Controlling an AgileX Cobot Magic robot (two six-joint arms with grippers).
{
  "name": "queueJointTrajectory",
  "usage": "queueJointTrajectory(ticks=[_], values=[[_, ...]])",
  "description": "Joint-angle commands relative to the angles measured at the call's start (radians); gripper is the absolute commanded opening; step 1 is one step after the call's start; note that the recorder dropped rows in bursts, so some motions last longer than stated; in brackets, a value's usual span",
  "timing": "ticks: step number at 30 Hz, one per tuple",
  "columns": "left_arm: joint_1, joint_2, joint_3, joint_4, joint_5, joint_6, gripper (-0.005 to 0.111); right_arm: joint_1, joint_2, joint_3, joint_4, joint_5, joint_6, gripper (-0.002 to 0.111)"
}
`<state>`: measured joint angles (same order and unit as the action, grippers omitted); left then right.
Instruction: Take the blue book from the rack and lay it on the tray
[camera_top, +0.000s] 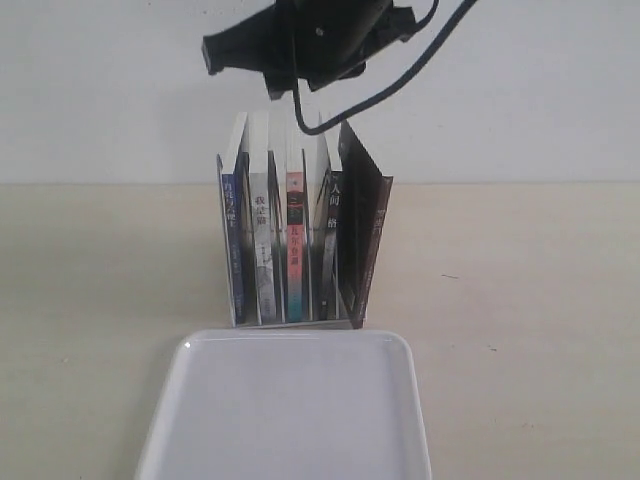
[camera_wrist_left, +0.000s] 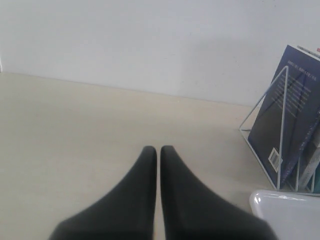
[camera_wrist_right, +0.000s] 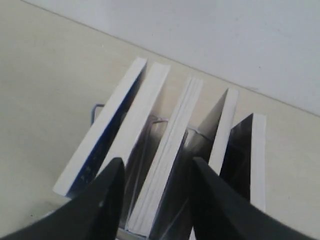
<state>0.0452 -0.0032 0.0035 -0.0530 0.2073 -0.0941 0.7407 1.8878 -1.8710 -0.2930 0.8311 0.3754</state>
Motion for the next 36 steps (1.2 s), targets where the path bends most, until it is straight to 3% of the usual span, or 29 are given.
queueJointTrajectory(ticks=[1, 36], values=[[0.003, 0.003, -0.004, -0.01, -0.007, -0.009, 0.004, -0.002, 0.047, -0.006, -0.003, 0.002, 0.019, 0.041], [0.003, 0.003, -0.004, -0.01, -0.007, -0.009, 0.004, -0.027, 0.178, -0.006, -0.023, -0.072, 0.065, 0.041]])
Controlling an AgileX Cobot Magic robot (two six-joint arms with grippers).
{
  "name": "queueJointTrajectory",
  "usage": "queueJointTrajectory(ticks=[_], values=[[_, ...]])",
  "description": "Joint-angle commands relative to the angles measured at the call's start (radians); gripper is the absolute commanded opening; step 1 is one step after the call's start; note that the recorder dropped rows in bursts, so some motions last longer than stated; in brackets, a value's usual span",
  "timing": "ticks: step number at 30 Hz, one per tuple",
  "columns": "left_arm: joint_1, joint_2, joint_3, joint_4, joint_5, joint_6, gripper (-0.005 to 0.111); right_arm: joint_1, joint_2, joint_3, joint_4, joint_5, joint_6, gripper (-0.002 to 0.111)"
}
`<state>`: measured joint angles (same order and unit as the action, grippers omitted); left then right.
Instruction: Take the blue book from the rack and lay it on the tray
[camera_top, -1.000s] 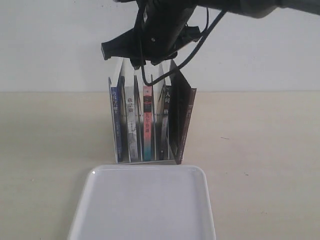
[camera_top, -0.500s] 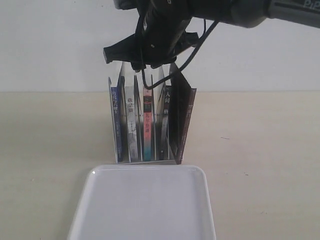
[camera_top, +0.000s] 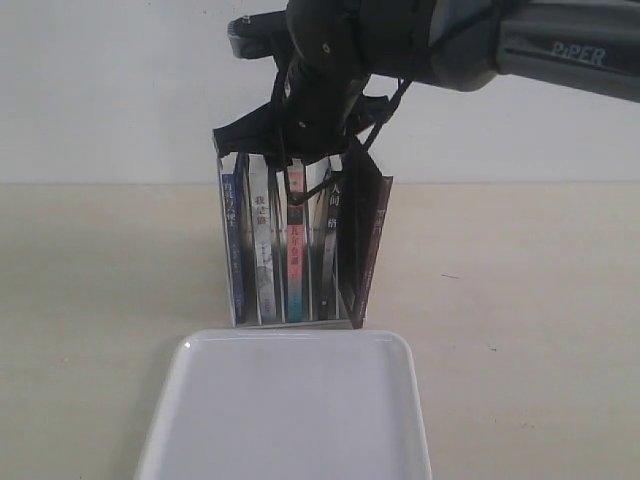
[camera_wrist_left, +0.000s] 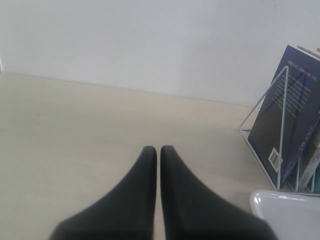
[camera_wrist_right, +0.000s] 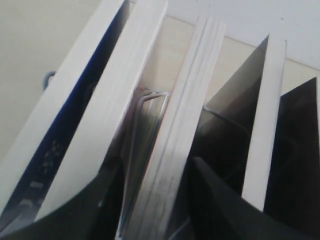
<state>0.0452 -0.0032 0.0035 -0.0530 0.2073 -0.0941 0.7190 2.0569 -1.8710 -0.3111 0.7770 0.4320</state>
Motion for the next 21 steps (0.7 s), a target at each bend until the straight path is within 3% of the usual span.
queueJointTrajectory(ticks=[1, 7, 14, 21], values=[[0.003, 0.003, -0.004, -0.01, -0.007, -0.009, 0.004, -0.006, 0.009, -0.006, -0.004, -0.02, 0.008, 0.041], [0.003, 0.003, -0.004, -0.01, -0.007, -0.009, 0.004, -0.006, 0.025, -0.006, -0.004, -0.026, 0.008, 0.038], [0.003, 0.003, -0.004, -0.01, -0.007, -0.009, 0.004, -0.006, 0.025, -0.006, -0.004, -0.026, 0.011, 0.008], [0.003, 0.003, -0.004, -0.01, -0.007, -0.009, 0.004, -0.006, 0.009, -0.006, -0.008, -0.028, 0.011, 0.007]])
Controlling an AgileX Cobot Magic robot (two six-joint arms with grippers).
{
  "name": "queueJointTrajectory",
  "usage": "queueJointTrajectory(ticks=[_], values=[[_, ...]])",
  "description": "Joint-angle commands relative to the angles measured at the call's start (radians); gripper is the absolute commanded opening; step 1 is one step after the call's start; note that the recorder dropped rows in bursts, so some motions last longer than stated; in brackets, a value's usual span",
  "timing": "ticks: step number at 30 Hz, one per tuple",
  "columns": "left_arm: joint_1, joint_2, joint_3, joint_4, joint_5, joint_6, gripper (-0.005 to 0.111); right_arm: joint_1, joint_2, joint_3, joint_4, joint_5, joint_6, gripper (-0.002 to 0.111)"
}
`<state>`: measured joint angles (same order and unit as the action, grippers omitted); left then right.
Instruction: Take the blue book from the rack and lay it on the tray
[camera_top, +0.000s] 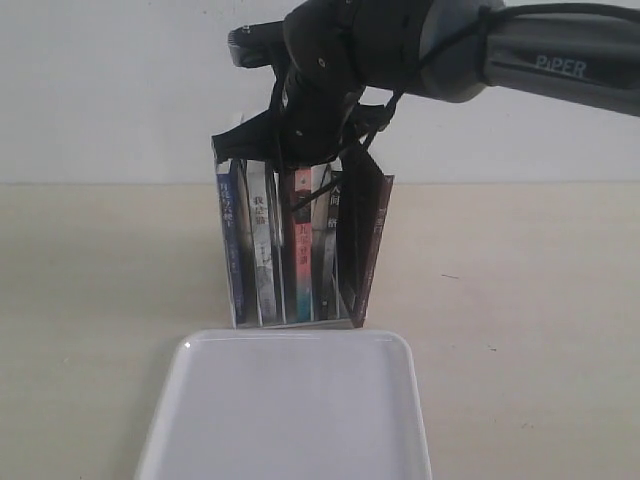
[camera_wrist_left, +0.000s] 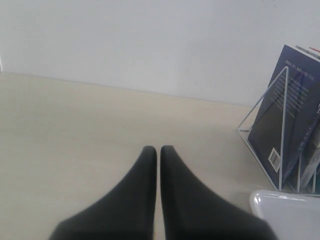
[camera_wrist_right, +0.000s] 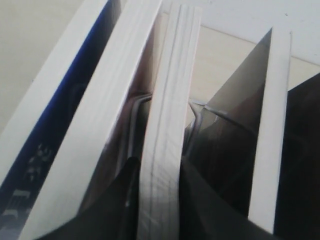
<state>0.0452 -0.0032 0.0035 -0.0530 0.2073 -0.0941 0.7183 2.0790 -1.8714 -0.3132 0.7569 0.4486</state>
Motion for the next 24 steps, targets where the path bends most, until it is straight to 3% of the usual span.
queueJointTrajectory(ticks=[1, 24], values=[[0.003, 0.003, -0.004, -0.01, -0.007, -0.009, 0.004, -0.005, -0.02, -0.006, -0.005, -0.008, -0.006, 0.007], [0.003, 0.003, -0.004, -0.01, -0.007, -0.009, 0.004, -0.001, -0.047, -0.199, -0.032, 0.182, 0.017, 0.007]])
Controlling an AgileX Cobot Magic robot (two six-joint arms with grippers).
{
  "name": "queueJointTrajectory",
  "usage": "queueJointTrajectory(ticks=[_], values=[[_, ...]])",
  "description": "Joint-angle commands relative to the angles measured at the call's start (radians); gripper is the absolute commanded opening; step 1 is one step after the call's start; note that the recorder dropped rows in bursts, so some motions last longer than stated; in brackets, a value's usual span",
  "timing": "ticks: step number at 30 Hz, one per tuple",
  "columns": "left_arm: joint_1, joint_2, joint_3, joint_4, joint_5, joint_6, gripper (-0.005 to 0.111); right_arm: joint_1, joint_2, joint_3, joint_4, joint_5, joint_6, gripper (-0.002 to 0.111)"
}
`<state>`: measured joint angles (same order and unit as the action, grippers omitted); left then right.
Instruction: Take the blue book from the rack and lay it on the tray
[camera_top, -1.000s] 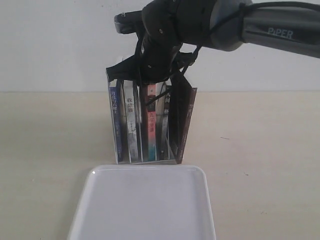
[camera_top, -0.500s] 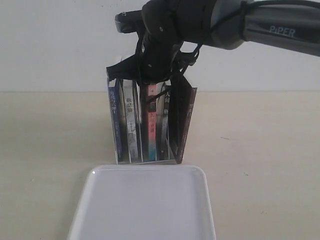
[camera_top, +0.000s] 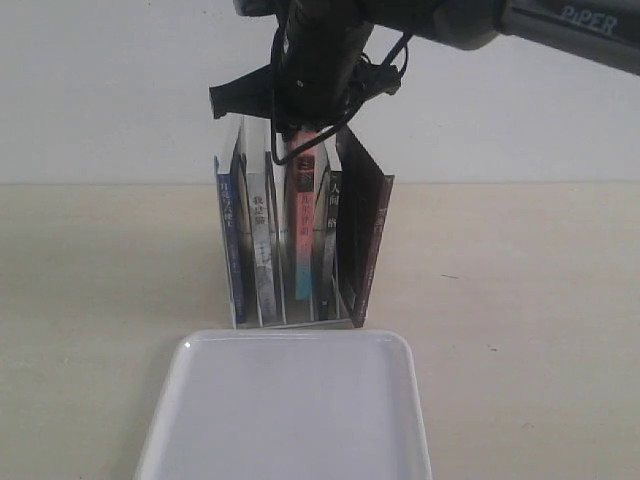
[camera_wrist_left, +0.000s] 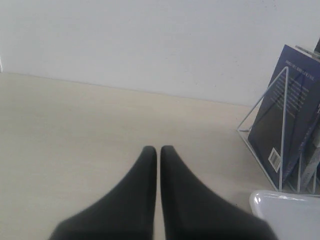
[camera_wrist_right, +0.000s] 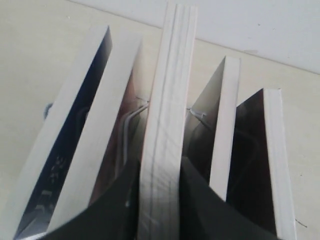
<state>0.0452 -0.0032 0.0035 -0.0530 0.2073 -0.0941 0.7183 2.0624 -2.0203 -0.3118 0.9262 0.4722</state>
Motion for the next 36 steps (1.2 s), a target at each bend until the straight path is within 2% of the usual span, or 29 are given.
queueJointTrajectory(ticks=[1, 9, 22, 36], values=[[0.003, 0.003, -0.004, -0.01, -0.007, -0.009, 0.004, -0.001, -0.03, -0.063, -0.033, 0.023, -0.007, 0.007], [0.003, 0.003, -0.004, -0.01, -0.007, -0.009, 0.004, -0.001, -0.035, -0.145, -0.035, 0.097, -0.009, 0.007], [0.003, 0.003, -0.004, -0.01, -0.007, -0.009, 0.004, 0.001, -0.132, -0.145, -0.038, 0.112, -0.009, 0.007], [0.003, 0.003, -0.004, -0.01, -0.007, -0.009, 0.004, 0.003, -0.119, -0.143, -0.029, 0.133, -0.009, 0.007]])
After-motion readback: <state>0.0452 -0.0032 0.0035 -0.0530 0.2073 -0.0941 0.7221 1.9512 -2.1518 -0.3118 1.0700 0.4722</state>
